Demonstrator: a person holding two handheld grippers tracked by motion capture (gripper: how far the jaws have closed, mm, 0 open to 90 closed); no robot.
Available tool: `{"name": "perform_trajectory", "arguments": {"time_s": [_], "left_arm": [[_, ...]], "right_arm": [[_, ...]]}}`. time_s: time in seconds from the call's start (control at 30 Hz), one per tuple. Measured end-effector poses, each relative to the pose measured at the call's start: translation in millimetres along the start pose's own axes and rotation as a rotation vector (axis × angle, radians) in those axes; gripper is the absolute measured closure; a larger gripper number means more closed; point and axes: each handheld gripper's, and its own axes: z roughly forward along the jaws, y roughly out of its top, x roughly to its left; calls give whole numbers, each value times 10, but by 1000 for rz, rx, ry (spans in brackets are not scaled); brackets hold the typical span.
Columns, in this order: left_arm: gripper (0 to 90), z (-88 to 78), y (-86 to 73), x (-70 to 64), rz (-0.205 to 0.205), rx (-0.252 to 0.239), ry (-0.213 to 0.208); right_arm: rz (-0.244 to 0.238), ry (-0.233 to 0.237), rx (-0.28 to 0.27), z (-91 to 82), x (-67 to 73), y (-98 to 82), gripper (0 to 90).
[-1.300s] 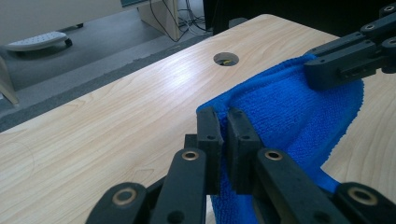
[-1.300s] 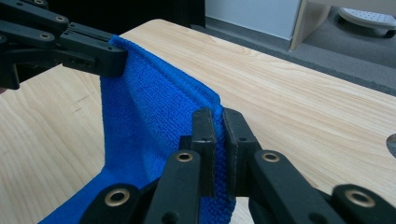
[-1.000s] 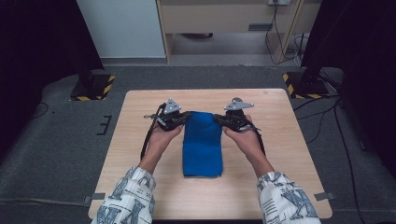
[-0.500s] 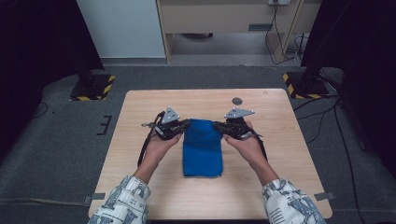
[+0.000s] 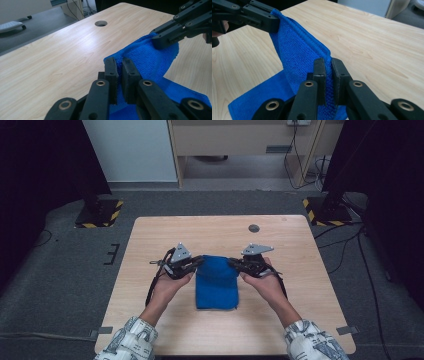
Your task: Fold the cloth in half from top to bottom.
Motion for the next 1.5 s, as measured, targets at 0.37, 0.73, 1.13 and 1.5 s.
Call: {"name": "perform_trajectory", "arguments": {"time_s": [0.37,0.73,1.13,1.5], "left_arm": [[833,16,-170,-71,-6,18,-21],[833,-20,-297,-108,-20,20,-33],[811,-48,-462,-179,-29,43,-56],[735,-167,-633,-295,-28,69,-86]], "right_arm": [[-1,13,18,-21,38,-148,826],[-18,24,39,19,135,-258,819],[-40,36,70,16,254,-392,785],[-76,61,97,-69,402,-550,739]]}}
